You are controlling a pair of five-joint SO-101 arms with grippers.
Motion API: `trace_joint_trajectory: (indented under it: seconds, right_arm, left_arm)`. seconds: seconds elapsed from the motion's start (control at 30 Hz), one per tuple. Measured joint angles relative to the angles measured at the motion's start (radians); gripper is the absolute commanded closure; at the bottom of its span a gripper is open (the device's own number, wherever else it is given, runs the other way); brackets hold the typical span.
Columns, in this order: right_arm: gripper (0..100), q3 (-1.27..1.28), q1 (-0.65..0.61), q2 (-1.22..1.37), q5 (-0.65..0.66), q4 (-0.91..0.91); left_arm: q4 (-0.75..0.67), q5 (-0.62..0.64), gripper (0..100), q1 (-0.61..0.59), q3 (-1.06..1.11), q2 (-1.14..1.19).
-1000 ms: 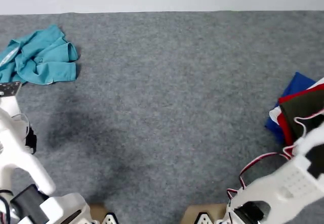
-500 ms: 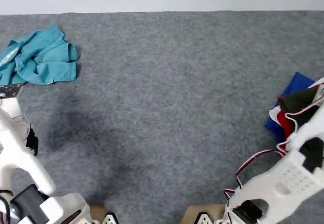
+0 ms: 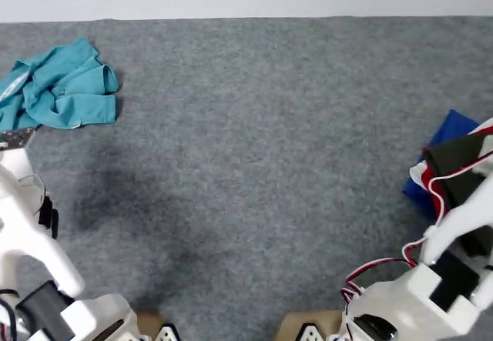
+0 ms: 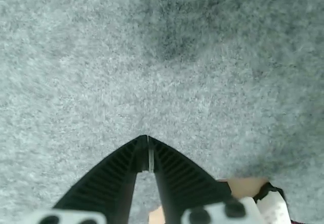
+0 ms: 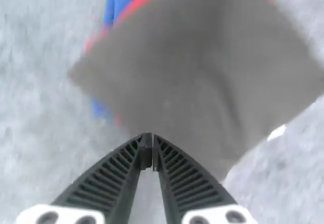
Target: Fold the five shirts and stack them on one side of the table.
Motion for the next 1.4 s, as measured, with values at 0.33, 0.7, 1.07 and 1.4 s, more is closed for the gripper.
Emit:
trace_joint_trajectory:
  seconds: [0.33, 0.7, 1.07, 1.4]
  right_arm:
    - [98.8, 0.112, 0.021, -0.152, 0.0, 0.098]
    - [98.8, 0.58, 0.025, -0.574, 0.0, 0.098]
    - [98.8, 0.893, 0.025, -0.921, 0.0, 0.098]
    - [98.8, 1.005, 0.025, -1.105, 0.0, 0.098]
  left_arm:
    - [0.005, 0.081, 100, 0.0, -0.052, 0.0]
    - [-0.012, 0.103, 100, -0.011, 0.068, 0.0]
    - [-0.14, 0.224, 100, 0.002, 0.068, 0.0]
    - [-0.183, 0.262, 97, 0.207, -0.11, 0.0]
